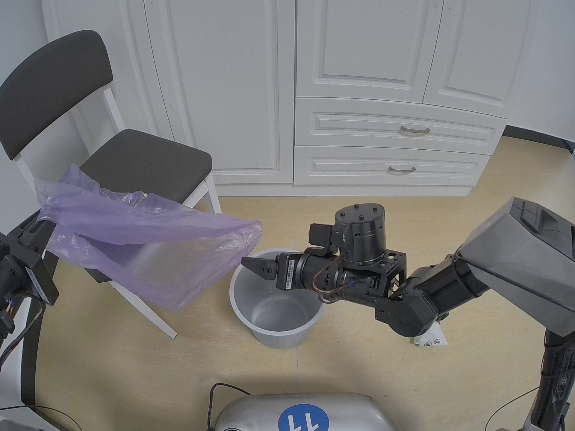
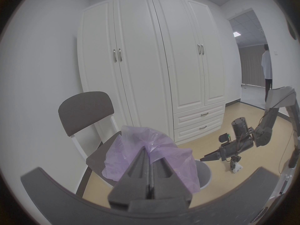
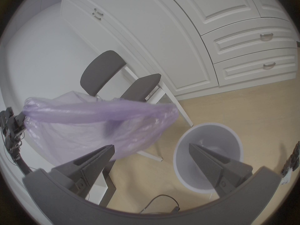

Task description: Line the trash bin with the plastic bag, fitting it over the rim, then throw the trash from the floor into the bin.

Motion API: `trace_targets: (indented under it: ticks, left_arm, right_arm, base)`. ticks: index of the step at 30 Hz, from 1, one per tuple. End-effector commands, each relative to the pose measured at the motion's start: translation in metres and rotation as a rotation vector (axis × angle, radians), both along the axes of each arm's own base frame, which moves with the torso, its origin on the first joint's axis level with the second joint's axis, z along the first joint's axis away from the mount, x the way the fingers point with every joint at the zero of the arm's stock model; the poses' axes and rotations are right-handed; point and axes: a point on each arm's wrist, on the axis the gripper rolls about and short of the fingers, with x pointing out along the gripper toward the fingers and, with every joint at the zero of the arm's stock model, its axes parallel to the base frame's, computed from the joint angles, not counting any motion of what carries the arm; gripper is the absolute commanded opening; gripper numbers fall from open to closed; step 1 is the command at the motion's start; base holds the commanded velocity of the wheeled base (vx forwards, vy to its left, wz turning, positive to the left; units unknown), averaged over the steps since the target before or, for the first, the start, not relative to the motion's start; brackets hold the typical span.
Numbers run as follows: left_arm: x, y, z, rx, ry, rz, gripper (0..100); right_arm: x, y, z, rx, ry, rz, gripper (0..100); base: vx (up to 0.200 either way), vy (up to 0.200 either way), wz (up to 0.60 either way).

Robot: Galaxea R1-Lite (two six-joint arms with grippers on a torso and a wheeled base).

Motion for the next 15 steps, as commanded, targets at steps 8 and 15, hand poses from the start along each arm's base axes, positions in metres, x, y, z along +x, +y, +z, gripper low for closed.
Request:
trace_targets:
  ticks: [8,15]
  left_arm:
    - [-0.01,0.005,0.004,-0.015,-0.042,-0.064,0]
    - [-0.01,0.005,0.005,-0.017,-0.045,-0.066,0]
  right_arm:
    - [0.02,0.012,-0.019,0.005,0.02,-0.014,100]
    - [0.011,0.008,-0.036,-0.039,0.059,-0.006,100]
  base:
    - [0.0,0.0,0.0]
    - [0.0,0.0,0.0]
